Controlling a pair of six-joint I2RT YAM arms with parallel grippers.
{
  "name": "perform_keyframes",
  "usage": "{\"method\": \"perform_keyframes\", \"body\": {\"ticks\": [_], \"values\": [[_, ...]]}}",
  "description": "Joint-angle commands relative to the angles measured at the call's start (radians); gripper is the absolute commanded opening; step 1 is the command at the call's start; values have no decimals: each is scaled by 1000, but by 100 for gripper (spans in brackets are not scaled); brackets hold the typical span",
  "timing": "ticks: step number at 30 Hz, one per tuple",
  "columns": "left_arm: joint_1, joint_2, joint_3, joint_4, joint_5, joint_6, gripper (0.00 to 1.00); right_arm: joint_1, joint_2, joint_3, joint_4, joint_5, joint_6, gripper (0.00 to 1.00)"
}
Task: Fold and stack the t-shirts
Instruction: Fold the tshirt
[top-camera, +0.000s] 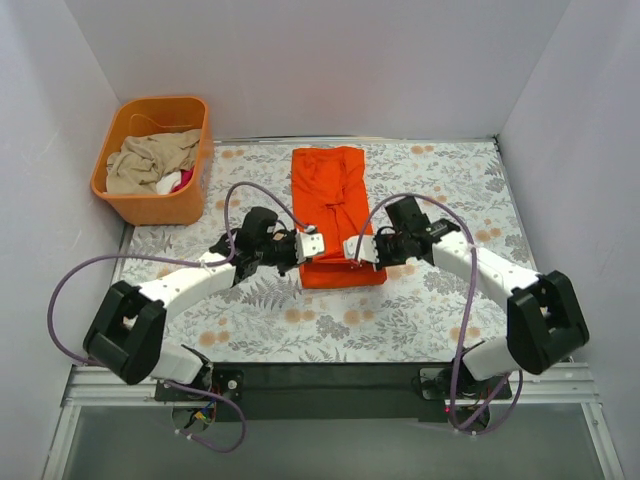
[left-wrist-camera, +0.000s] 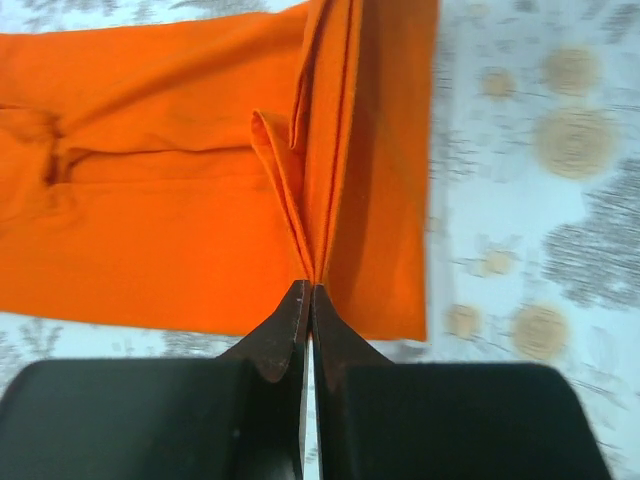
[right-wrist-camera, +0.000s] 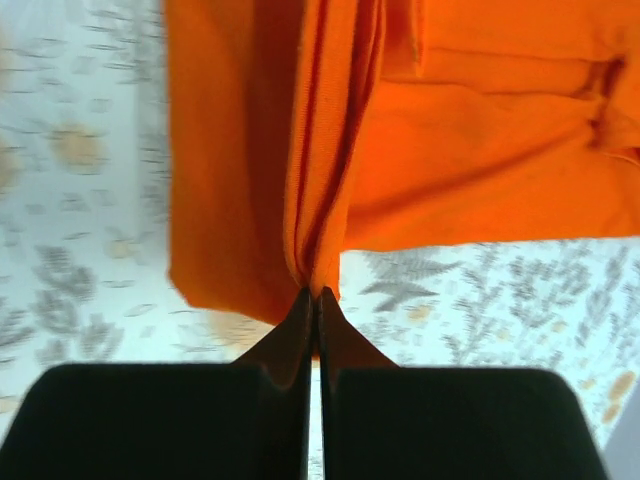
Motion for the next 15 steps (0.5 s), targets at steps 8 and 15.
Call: {"method": "perform_keyframes", "body": {"ticks": [8,15], "values": [[180,351,316,146,61,117,0,-127,327,382,28,-29,-91,1],[229,469,414,165,69,136,0,-158,529,556,33,-34,-88,1]]}}
